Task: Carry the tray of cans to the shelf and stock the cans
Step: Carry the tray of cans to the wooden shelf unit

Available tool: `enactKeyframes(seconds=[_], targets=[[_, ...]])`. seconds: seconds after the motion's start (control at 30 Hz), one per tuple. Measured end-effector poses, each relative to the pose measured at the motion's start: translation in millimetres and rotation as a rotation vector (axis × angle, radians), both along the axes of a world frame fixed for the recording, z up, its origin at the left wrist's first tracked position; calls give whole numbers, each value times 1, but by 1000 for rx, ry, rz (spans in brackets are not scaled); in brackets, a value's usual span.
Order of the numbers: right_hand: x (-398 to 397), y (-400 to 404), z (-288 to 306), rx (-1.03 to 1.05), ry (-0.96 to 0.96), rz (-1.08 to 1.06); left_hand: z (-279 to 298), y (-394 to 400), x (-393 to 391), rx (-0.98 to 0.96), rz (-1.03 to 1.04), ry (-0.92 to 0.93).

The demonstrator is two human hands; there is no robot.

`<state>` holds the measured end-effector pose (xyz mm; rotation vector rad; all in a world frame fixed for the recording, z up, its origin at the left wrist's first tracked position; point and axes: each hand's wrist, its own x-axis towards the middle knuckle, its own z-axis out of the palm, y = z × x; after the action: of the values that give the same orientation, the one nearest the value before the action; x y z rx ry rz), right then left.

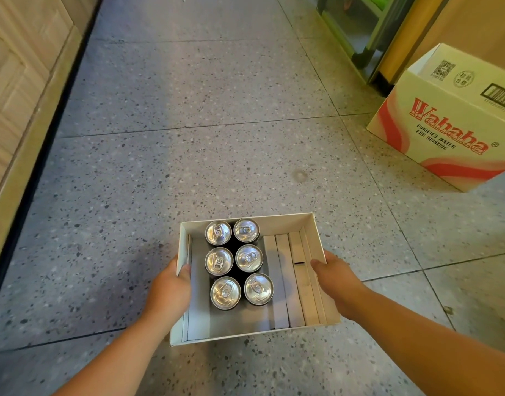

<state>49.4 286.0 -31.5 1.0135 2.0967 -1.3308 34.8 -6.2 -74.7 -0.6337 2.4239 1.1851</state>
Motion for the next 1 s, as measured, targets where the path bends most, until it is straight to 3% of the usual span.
enactKeyframes(seconds=[0.57, 0.77, 1.0], targets=[[-46, -2, 33, 56, 54, -47, 57, -3, -57, -46, -34, 113], [-62, -3, 87, 34, 69, -26, 123, -7, -71, -102, -44, 154], [-35, -7, 208, 6, 0, -15, 249, -15, -37, -111, -27, 123]])
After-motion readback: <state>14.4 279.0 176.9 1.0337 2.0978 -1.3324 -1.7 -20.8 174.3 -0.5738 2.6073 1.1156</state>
